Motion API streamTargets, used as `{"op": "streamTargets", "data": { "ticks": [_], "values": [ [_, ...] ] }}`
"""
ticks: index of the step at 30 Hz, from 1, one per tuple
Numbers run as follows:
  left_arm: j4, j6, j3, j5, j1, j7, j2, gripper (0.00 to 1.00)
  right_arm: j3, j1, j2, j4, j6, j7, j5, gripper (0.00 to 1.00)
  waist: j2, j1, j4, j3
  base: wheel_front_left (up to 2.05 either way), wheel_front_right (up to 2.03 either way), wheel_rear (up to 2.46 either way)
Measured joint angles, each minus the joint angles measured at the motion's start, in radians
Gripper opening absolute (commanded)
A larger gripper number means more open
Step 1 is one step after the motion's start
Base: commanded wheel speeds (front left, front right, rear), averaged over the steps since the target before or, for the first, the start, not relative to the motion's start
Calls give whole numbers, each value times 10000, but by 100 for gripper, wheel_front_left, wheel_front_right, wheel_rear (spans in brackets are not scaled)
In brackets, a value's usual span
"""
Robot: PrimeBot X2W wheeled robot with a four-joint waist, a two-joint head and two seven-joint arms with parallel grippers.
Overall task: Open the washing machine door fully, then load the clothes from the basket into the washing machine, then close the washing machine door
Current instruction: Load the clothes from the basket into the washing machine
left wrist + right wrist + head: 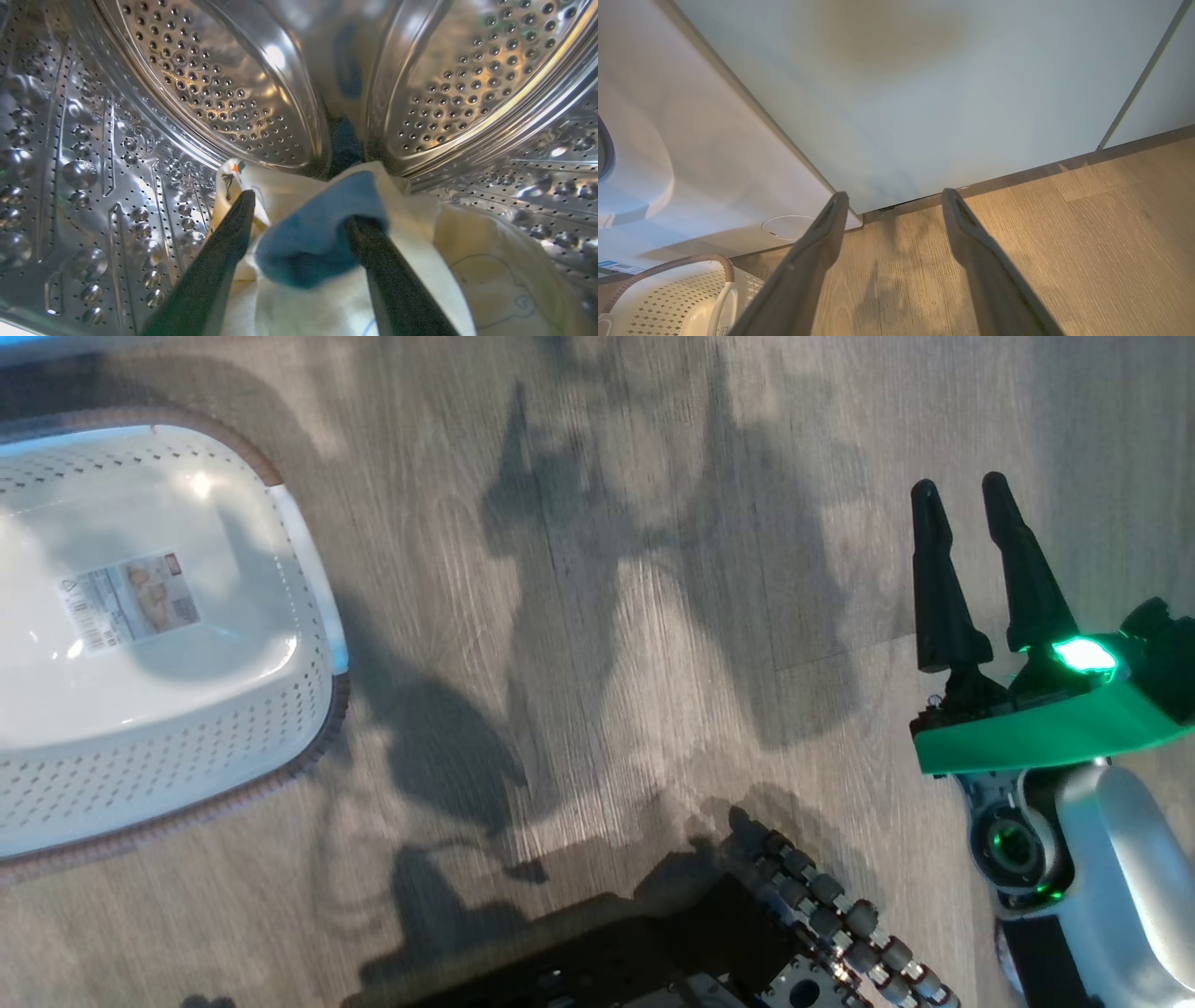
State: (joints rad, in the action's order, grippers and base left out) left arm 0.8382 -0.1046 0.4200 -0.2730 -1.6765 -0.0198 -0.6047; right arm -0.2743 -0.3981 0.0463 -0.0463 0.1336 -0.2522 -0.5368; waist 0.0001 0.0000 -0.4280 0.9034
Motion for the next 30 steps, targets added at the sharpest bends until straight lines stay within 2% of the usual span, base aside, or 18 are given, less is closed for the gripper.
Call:
{"op": "streamTargets", "data": {
  "ticks": [9, 17, 25, 30],
  "values": [
    [514, 84, 19, -293, -3, -61, 403, 100, 125, 0, -2, -33, 0, 0, 105, 100, 0, 0, 309, -125, 0, 0, 0],
    [451, -19, -290, -920, 547, 418, 738, 100, 265, 4, 0, -61, 0, 0, 234, 100, 0, 0, 668, -403, 0, 0, 0],
    [-430, -138, -629, -1687, 2176, 1068, 1143, 100, 621, 35, 0, -75, 0, 0, 571, 100, 0, 0, 1028, -851, 0, 0, 0],
    [-1697, -476, -700, -1975, 3585, 1289, 1262, 100, 844, 202, 2, -73, 0, 0, 754, 100, 0, -1, 1258, -1170, 0, 0, 0]
  ]
}}
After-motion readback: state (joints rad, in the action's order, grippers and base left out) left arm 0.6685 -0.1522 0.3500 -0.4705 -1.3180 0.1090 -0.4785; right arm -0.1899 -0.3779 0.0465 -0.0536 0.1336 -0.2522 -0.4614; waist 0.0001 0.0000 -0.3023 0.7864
